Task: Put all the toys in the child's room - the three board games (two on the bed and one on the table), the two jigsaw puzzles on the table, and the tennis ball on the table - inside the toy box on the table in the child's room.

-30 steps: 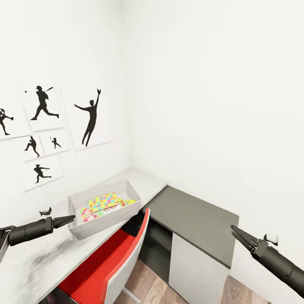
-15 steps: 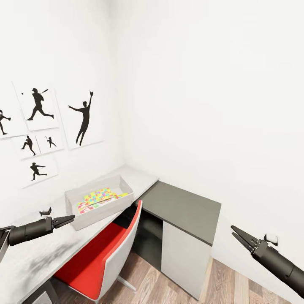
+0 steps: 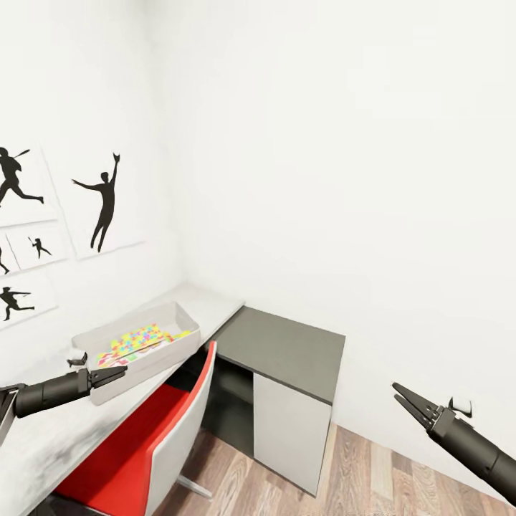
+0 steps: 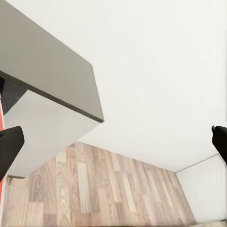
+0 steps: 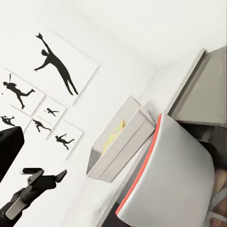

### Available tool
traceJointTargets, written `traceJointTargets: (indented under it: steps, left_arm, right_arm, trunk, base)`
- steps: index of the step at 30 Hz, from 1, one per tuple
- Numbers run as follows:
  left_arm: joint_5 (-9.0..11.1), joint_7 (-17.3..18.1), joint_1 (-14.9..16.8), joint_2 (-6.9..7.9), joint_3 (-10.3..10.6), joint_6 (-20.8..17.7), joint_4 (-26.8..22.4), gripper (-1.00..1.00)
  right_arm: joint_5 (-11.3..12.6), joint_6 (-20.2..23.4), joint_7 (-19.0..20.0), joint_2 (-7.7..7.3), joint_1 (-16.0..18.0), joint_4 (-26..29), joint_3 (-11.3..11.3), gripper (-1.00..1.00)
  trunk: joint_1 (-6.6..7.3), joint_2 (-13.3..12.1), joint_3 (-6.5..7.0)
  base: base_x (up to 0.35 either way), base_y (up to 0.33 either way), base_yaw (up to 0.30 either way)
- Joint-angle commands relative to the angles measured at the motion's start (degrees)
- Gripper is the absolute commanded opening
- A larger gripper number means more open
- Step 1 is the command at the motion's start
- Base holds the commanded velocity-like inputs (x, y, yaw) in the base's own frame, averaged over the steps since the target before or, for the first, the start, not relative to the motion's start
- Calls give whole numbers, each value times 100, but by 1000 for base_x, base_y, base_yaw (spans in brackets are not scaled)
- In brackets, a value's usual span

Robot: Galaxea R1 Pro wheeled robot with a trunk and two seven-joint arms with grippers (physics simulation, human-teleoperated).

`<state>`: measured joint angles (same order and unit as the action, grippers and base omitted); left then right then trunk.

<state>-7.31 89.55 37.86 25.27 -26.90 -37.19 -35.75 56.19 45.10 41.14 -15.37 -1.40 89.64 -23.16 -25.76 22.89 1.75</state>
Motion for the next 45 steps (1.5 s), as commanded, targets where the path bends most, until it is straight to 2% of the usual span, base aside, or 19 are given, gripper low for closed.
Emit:
traceJointTargets:
  steps: [1, 14, 45]
  left_arm:
    - [-60, 45, 5, -5, -26, -60, -2, 100]
    - [-60, 45, 3, -5, -21, -59, -2, 100]
    - [-60, 45, 2, -5, -18, -8, -2, 100]
  right_arm:
    - [23, 34, -1, -1, -1, -4, -4, 100]
    - [23, 34, -10, 1, -1, -24, 4, 100]
    - [24, 34, -10, -10, -1, -25, -2, 100]
  trunk:
    - [-2, 3, -1]
    - [-2, 3, 0]
    - [-2, 3, 0]
  base:
    - [-1, 0, -279]
    - [-30, 0, -280]
    - [-110, 0, -281]
